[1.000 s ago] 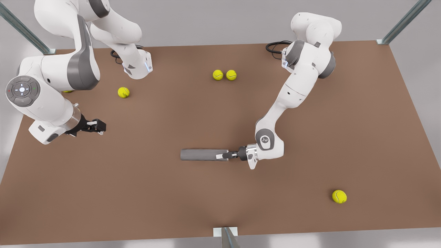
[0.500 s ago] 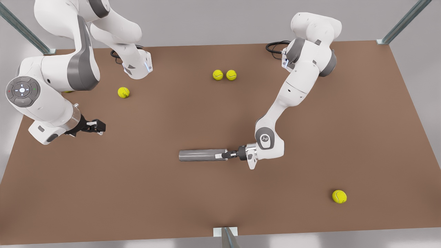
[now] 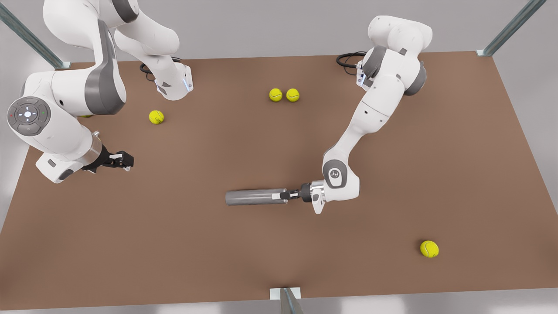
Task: Put the tennis tube upright
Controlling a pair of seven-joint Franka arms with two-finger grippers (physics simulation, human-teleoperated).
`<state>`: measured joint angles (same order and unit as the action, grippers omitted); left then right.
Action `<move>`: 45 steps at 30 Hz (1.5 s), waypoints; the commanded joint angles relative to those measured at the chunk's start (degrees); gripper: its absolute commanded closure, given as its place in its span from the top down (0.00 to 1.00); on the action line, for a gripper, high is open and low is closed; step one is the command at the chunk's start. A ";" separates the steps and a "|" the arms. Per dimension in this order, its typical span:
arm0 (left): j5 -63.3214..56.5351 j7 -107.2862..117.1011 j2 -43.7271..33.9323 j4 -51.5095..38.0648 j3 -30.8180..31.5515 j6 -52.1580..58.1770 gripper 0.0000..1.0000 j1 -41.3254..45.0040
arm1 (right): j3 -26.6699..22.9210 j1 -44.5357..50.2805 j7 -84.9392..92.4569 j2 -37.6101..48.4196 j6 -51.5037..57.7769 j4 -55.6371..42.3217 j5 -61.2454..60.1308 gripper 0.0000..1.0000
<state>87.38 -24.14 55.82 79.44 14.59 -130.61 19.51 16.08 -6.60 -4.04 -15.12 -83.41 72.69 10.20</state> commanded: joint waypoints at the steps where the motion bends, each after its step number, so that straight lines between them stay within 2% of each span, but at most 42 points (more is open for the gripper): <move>1: -0.10 -0.02 -0.09 0.01 0.00 0.00 0.26 0.09 | 0.00 0.01 0.00 0.01 0.00 0.00 0.00 1.00; 6: -0.01 0.06 -0.18 -0.08 -0.09 0.00 0.21 1.49 | 0.00 0.01 0.00 0.01 0.00 0.00 0.00 1.00; 16: -0.36 0.77 -1.32 0.19 -0.44 0.00 0.21 1.41 | 0.00 0.01 0.00 0.01 0.00 0.00 0.00 1.00; 18: -4.84 4.80 -2.29 0.28 -0.44 0.00 0.21 0.88 | 0.00 0.01 0.00 0.01 0.00 0.00 0.00 1.00; 23: -5.11 5.42 -6.24 3.52 -2.28 0.00 0.21 0.97 | 0.00 0.01 0.00 0.01 0.00 0.00 0.00 1.00; 25: -10.82 11.92 -8.35 4.14 -2.72 0.00 0.21 0.88 | 0.00 0.01 0.00 0.01 0.00 0.00 0.00 1.00; 31: -18.11 22.12 -12.13 4.23 -3.95 0.44 0.21 0.97 | 0.00 0.01 0.00 0.01 0.00 0.00 0.09 1.00; 35: -26.38 26.60 -15.47 4.23 -8.87 9.04 0.21 0.97 | 0.00 0.01 0.00 0.01 0.00 0.00 0.00 1.00; 39: -37.09 31.09 -18.63 4.14 -10.19 13.27 0.21 0.88 | 0.00 0.01 0.00 0.01 0.00 0.00 0.09 1.00; 40: -39.21 31.00 -19.95 3.97 -12.13 16.52 0.21 0.88 | 0.00 0.10 0.00 0.01 0.00 0.00 0.00 1.00; 45: -53.26 33.20 -24.44 3.97 -12.30 20.04 0.21 -0.97 | 0.00 0.01 0.00 0.01 0.00 0.00 0.09 1.00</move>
<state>40.55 9.89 31.00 83.41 2.28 -110.49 18.03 16.08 -6.59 -4.04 -15.12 -83.41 72.69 10.28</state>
